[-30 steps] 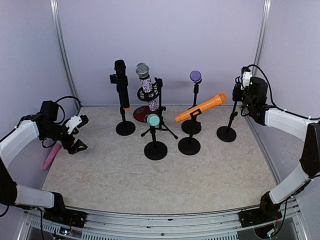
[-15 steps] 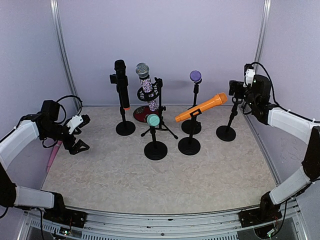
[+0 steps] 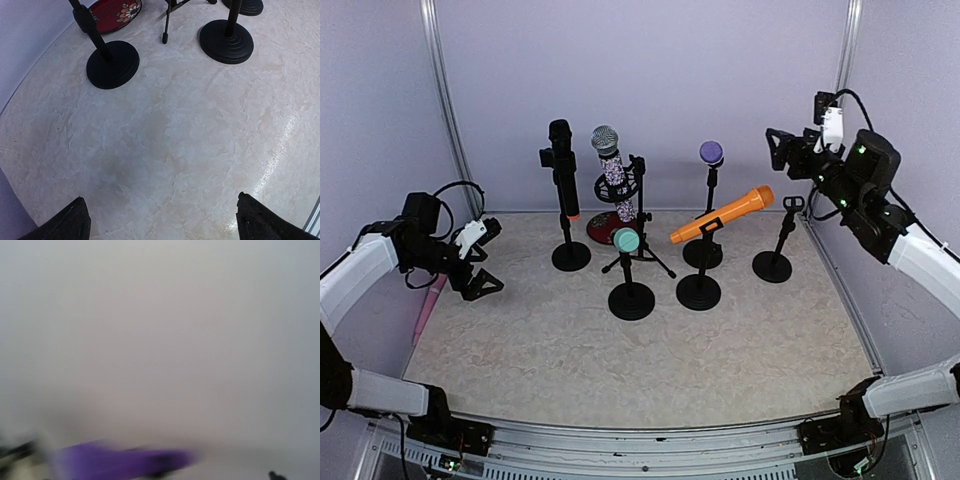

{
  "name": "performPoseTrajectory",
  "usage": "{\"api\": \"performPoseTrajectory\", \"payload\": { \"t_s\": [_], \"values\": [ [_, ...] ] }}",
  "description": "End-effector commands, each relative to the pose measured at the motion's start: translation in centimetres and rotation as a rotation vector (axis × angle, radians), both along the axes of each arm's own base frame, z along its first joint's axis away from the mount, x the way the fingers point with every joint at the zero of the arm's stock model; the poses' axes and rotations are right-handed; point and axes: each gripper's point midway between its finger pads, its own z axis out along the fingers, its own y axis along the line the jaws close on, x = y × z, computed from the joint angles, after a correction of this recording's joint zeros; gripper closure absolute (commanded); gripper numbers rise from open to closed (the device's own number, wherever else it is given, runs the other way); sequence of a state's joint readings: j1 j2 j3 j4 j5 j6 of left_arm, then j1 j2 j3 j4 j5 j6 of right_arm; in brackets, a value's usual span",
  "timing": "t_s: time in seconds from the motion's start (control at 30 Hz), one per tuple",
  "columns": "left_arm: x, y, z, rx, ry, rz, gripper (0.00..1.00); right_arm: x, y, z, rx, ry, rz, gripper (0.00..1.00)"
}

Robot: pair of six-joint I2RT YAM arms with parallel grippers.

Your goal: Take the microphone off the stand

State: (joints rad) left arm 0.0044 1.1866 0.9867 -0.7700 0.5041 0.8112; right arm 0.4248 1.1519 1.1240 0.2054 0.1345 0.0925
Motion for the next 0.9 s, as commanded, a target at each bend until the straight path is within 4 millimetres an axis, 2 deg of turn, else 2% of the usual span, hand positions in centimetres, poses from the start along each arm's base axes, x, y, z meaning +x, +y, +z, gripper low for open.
{"api": "performPoseTrajectory", "payload": {
  "t_s": [0.0, 0.07, 0.2, 0.27, 0.37, 0.47, 0.7, 0.8, 0.87],
  "values": [
    [1.0, -0.9, 1.7, -0.057, -0.028, -0.004, 0.01, -4.3, 9.1, -3.4, -0.102, 0.036, 0.2, 0.07],
    [1.1, -1.0, 1.9, -0.068, -0.03, -0.006, 0.01, -6.1, 12.7, -4.6, -0.151, 0.027, 0.247, 0.04],
    [1.3, -1.2, 2.3, -0.089, -0.027, -0.004, 0.01, -8.7, 18.8, -8.5, -0.27, 0.034, 0.316, 0.0],
    [1.2, -1.4, 2.4, -0.097, -0.026, -0.007, 0.01, -9.6, 21.1, -10.6, -0.308, 0.043, 0.358, 0.0],
    [1.2, -1.5, 2.3, -0.106, -0.023, -0.012, 0.01, -10.5, 23.9, -12.6, -0.349, 0.046, 0.396, 0.0],
    [1.3, -1.7, 2.4, -0.12, -0.022, -0.016, 0.01, -9.9, 25.8, -14.0, -0.371, 0.067, 0.407, 0.0],
    [1.8, -2.7, 2.3, -0.185, 0.009, -0.013, 0.01, -7.3, 29.1, -15.4, -0.396, 0.083, 0.367, 0.0],
    [2.0, -3.1, 1.8, -0.188, 0.022, -0.015, 0.01, -6.0, 29.8, -16.0, -0.402, 0.098, 0.332, 0.06],
    [2.1, -3.4, 1.7, -0.19, 0.024, -0.017, 0.01, -5.4, 30.2, -16.3, -0.402, 0.105, 0.32, 0.15]
  ]
}}
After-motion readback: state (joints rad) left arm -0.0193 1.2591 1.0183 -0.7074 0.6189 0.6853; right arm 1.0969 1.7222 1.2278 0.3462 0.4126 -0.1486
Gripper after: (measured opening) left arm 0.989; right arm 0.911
